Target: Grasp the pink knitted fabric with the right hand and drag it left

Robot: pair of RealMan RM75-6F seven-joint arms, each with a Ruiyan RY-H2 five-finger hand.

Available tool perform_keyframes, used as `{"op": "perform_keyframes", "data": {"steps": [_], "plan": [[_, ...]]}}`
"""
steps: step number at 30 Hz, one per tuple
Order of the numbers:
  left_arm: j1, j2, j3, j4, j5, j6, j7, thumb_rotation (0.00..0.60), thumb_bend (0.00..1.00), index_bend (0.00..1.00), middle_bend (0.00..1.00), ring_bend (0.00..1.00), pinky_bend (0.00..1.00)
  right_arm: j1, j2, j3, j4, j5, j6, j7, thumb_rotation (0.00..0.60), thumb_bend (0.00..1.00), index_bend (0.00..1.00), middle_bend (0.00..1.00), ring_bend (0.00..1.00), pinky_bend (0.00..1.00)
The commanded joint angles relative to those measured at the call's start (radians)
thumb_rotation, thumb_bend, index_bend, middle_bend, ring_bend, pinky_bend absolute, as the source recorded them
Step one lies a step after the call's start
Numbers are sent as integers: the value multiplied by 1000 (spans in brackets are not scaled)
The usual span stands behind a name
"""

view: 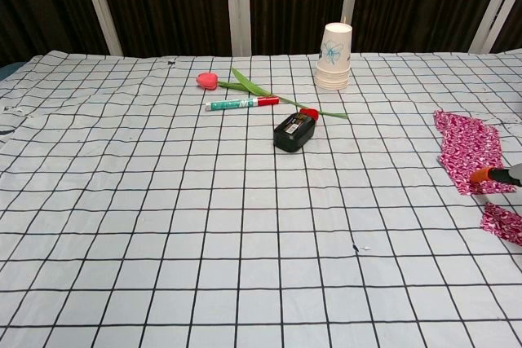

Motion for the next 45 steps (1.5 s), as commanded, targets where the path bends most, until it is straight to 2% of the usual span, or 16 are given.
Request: {"op": "perform_keyframes", "data": {"steps": [1,23,45], "plan": [[1,1,0,0,0,1,-2,600,247,97,0,0,20,11,-7,-4,2,15,-3,-14,600,884,68,823,843,661],[4,8,-1,2,0,6,-18,600,247,97,0,0,19,107,-73,-9,-48,75,18,-125,600,885,68,823,843,661],[6,12,-2,6,2,9,-33,600,247,97,0,0,19,207,-139,-8,-110,164,89,-238,600,886,68,823,843,661]]}}
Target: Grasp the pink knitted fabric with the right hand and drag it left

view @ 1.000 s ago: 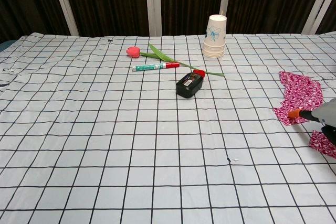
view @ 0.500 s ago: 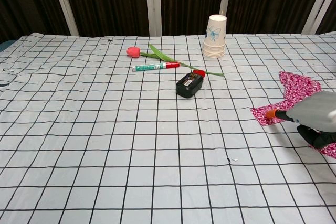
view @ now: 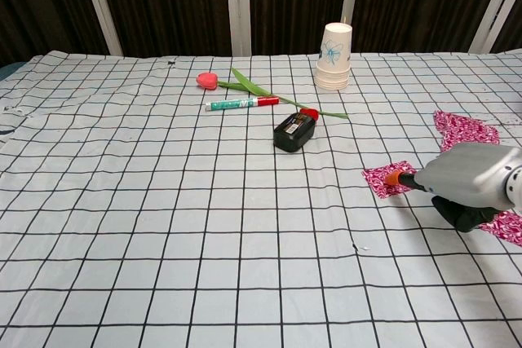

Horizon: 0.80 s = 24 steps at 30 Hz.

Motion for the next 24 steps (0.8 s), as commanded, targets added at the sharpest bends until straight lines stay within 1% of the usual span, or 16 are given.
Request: {"op": "perform_keyframes", "data": {"steps": [1,6,9,10,11,13,15,18,21,24], "plan": [[-1,0,0,1,0,-1,-1,600,247,97,0,0,19,6,6,2,-15,1,19,-3,600,886,68,823,843,661],[-1,0,0,1,0,-3,-2,600,247,97,0,0,19,2,41,8,-63,-19,57,18,600,886,68,823,843,661],[-2,-1,1,0,2,-3,1,600,247,97,0,0,20,-8,76,18,-102,-50,86,50,600,886,67,823,843,661],[-2,-1,2,0,3,-3,2,600,247,97,0,0,19,-17,94,24,-122,-75,105,73,600,879,64,817,840,661],[-2,-2,2,0,3,-4,4,600,247,97,0,0,19,-26,107,27,-136,-95,119,92,600,854,55,791,823,661],[-3,-4,2,0,2,-6,8,600,247,97,0,0,19,-58,149,32,-181,-157,158,159,600,777,29,677,745,639],[-4,-5,3,0,1,-10,12,600,247,97,0,0,19,-94,183,29,-218,-212,193,223,600,675,7,507,614,569],[-7,-7,4,-2,2,-15,17,600,247,97,0,0,20,-168,233,-2,-250,-333,264,331,600,579,0,334,464,463],[-7,-8,6,-4,6,-16,22,600,247,97,0,0,19,-245,270,-43,-258,-451,312,476,600,550,0,242,385,418],[-7,-9,8,-7,10,-15,25,600,247,97,0,0,19,-326,293,-90,-212,-598,376,646,600,537,0,181,333,392]]}}
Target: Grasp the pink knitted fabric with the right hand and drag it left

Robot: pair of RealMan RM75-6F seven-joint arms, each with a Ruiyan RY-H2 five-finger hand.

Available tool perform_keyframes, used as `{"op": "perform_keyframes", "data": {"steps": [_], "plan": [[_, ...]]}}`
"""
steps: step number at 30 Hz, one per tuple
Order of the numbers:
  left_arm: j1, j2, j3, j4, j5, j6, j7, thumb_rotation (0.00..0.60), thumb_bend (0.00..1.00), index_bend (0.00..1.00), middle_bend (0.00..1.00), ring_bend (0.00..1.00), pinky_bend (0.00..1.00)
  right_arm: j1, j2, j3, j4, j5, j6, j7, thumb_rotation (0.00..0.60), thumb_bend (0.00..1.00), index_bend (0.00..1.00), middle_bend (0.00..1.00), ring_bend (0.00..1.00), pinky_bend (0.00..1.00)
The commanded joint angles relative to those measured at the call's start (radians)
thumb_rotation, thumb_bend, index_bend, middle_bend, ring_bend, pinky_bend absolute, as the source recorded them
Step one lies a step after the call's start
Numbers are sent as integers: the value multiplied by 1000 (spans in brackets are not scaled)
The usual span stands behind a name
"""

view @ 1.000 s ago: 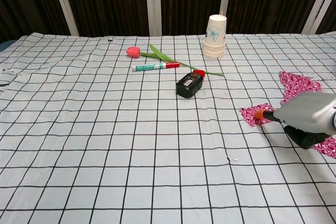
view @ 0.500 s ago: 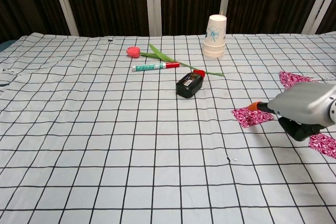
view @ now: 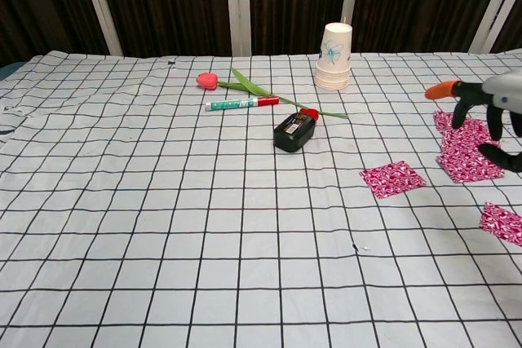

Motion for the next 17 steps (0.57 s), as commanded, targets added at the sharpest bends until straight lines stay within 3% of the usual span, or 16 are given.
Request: {"op": "perform_keyframes", "data": {"steps": [1,6,11,17], "plan": [[1,0,2,-2,2,1,1,600,247,97,0,0,20,-153,61,-86,46,-253,128,272,600,523,0,172,329,390],[7,4,2,-9,2,11,-6,600,247,97,0,0,19,-276,43,-154,230,-459,276,428,600,411,0,136,291,345],[12,11,2,-10,3,19,-22,600,247,97,0,0,19,-343,43,-172,290,-483,320,467,600,347,0,95,240,293],[8,13,2,-4,-2,7,-27,600,247,97,0,0,20,-377,39,-141,332,-476,332,496,600,347,0,95,240,289]]}}
